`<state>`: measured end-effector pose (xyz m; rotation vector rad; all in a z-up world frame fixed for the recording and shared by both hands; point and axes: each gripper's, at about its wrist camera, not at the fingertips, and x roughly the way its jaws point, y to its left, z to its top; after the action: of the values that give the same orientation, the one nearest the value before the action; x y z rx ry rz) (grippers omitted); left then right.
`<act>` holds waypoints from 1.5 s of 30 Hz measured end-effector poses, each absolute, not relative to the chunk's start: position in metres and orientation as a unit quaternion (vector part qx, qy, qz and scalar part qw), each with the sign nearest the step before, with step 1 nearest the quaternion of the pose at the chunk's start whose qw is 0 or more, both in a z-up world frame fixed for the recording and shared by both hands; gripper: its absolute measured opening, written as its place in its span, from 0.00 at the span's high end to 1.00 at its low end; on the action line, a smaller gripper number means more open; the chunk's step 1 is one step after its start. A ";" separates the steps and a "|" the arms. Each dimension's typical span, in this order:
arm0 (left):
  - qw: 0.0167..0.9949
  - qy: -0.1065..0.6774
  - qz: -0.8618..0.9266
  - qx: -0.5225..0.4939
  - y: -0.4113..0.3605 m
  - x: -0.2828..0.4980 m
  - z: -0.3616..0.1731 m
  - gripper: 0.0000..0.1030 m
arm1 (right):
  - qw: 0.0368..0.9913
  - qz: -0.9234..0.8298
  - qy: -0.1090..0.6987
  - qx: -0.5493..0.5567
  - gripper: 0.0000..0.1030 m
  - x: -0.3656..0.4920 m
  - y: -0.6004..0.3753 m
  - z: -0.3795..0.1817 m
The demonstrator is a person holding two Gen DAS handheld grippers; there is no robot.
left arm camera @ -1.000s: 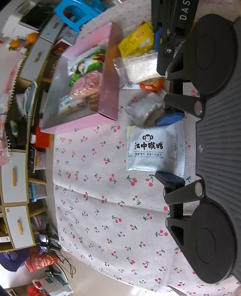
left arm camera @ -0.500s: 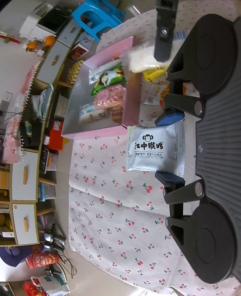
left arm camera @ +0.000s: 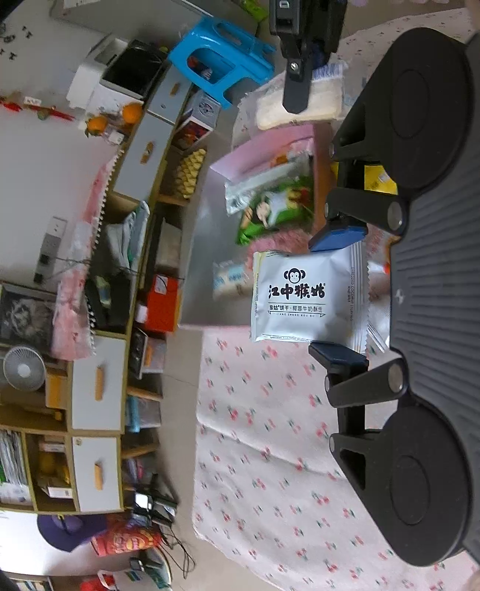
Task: Organize snacks
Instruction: 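Carry both bags into the pink box and open both tools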
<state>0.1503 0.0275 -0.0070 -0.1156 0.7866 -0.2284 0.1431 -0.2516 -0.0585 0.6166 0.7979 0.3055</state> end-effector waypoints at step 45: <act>0.902 0.390 -0.181 0.038 -0.059 0.261 -0.023 0.44 | 0.912 0.094 0.398 0.027 0.74 0.263 -0.229 -0.080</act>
<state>0.2606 -0.0589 -0.0235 0.0795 0.8061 -0.3735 0.2627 -0.2295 -0.0805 0.0548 0.8205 0.1938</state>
